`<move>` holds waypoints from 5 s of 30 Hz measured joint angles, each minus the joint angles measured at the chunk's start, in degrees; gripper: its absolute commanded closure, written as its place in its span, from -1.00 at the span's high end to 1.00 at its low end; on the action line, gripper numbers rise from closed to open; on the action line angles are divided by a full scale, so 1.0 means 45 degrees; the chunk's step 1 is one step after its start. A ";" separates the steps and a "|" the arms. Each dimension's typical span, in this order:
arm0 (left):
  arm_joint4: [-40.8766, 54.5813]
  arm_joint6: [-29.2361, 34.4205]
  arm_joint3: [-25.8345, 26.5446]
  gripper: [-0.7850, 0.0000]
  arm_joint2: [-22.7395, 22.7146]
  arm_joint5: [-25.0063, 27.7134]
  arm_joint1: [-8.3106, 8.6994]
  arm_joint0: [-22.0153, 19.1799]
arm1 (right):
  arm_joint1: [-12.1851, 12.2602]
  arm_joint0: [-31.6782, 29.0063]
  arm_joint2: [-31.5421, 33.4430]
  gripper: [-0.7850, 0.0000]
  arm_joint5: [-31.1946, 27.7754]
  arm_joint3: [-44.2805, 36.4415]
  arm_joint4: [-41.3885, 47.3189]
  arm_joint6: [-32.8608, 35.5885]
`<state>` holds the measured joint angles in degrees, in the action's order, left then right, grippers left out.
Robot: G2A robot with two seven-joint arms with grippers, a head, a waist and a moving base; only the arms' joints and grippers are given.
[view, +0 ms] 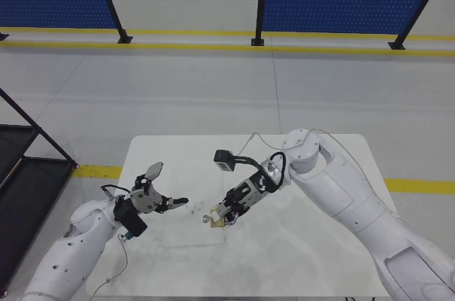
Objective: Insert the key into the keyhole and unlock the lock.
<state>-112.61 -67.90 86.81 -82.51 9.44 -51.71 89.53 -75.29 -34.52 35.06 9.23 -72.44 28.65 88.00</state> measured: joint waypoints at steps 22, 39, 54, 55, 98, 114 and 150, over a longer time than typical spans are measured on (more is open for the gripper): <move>0.0002 0.0000 0.0004 1.00 -0.0002 -0.0069 -0.0002 0.0004 | -0.0080 -0.0453 0.1043 -1.00 -0.0492 0.0307 0.1896 -0.1497; 0.0155 0.0039 0.0053 1.00 0.0024 0.0088 -0.0011 0.0018 | -0.0056 -0.0881 0.1505 -1.00 -0.0345 0.0452 0.2064 -0.2700; 1.0511 0.9671 -0.1670 1.00 0.0595 1.0847 0.0038 -0.1300 | -0.0056 -0.0881 0.1505 -1.00 -0.0346 0.0452 0.2063 -0.2700; 1.1738 1.0469 -0.1689 1.00 0.0909 1.0833 0.0037 -0.1389 | -0.0056 -0.0881 0.1504 -1.00 -0.0346 0.0452 0.2063 -0.2700; 3.3022 2.9140 -0.0115 1.00 0.1613 0.3338 0.1335 -0.2949 | -0.0056 -0.0882 0.1505 -1.00 -0.0346 0.0452 0.2063 -0.2700; 3.7319 3.3534 -0.1717 1.00 0.2475 -0.1142 0.0969 -0.4851 | -0.0056 -0.0882 0.1505 -1.00 -0.0346 0.0452 0.2063 -0.2700; 3.7334 3.4064 -0.1486 -0.25 0.2636 -0.0102 0.0403 -0.5008 | -0.0296 0.0253 0.1234 -1.00 0.0499 0.0640 0.0852 -0.2387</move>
<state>55.39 85.39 80.13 -70.65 8.98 -49.89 66.99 -76.63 -33.38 40.62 11.48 -69.56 32.49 77.26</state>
